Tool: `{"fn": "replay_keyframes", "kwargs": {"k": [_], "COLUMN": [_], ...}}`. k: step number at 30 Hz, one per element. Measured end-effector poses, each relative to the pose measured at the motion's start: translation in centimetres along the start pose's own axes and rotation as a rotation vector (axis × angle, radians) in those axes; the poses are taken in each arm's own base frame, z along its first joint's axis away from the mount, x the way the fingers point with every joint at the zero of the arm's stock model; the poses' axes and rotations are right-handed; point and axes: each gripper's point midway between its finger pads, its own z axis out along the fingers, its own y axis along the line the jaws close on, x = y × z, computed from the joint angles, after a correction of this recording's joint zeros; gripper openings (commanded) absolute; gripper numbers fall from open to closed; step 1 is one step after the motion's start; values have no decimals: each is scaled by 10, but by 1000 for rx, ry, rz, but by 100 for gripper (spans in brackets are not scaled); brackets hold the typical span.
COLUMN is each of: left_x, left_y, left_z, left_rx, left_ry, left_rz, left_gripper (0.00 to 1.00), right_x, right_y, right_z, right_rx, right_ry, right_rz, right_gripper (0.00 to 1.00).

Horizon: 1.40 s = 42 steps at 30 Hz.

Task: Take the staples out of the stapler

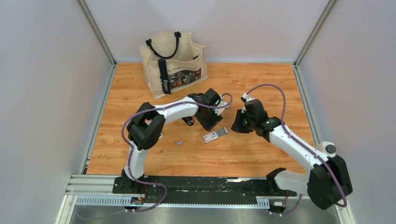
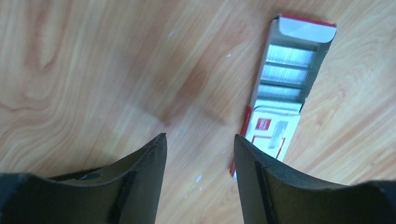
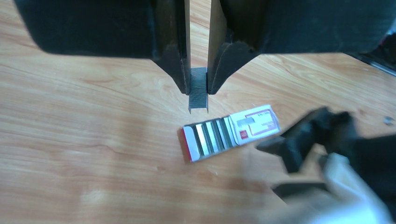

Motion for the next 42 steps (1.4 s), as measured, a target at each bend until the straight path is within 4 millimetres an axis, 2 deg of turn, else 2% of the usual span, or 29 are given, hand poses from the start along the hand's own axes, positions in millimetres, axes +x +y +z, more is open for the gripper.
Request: {"fn": "replay_keyframes", "kwargs": {"k": [2,4,11,14,18,24,28,42], "left_x": [0,-1,-8,-4,6,23,24,24], "left_y": [7,17,64,68,55,42,41,41], "left_z": [-10,-29,-127,-150,-153,-145,-145,-145], "left_rx": [21,47,127,155,213,271,280,281], "left_ry": [-7,-29,-228,-265,-253,-201,-199,-199], "left_rz": [-31,-81,-252,-277,-279,-298,-300,-300], "left_gripper": [66,66,66,66,65,64,64,63], "right_x": [11,20,31,37,44,38,35,46], "right_y": [1,6,34,43,42,35,34,31], "right_z": [12,26,56,67,74,78,77,79], "right_rx": [9,13,40,57,92,156,170,185], "right_ry": [61,120,184,192,206,192,186,230], "right_rz": [-38,-86,-292,-373,-433,-467,-478,-512], "right_gripper": [6,6,6,6,6,7,7,7]}}
